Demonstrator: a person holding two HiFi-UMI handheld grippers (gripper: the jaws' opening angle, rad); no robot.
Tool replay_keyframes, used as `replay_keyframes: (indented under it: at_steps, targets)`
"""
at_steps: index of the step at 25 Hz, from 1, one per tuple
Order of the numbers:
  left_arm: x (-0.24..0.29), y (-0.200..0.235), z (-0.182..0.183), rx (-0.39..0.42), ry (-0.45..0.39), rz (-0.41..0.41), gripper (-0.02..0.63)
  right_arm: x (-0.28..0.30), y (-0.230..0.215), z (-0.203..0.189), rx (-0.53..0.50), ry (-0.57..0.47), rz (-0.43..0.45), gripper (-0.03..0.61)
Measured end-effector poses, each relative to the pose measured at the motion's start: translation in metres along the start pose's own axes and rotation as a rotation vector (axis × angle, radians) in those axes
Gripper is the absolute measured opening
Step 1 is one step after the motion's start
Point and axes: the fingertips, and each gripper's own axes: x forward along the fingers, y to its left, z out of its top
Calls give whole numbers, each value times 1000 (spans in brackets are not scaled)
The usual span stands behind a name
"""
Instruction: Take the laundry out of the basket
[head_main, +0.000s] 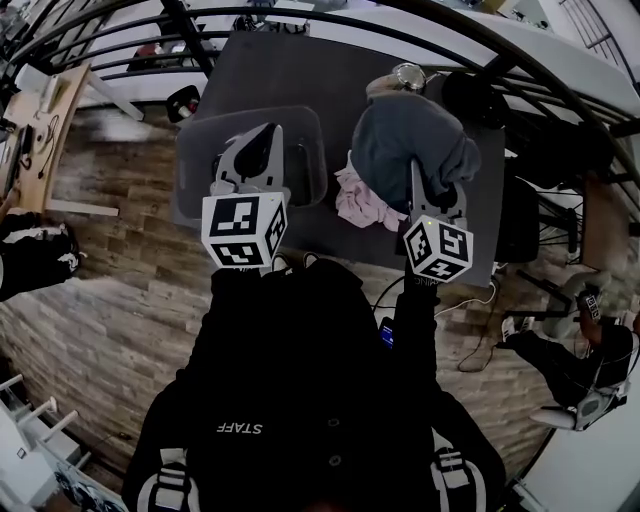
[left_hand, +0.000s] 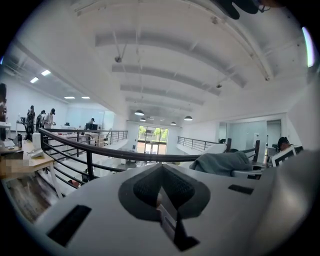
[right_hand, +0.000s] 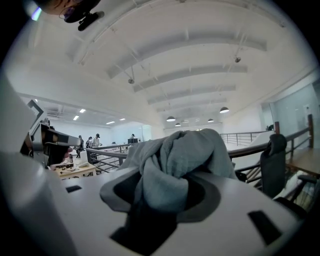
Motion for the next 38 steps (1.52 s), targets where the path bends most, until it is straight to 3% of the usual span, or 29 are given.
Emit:
replay_keyframes:
  at_steps: [5,14,31,38]
  targets:
    - [5,-9,-10,11,25,-5,2,2,-13,-30,10,44,-17,213]
    - [16,-23,-17,21,40,-28,2,9,-24,-48,13,69,-32,215]
    - [18,-19,-27,32,77,1,2,52,-41,-202,70,403,-30,229]
    - [14,-12,-34,32,91,11,0,58,-45,-239,97,481,-50,267]
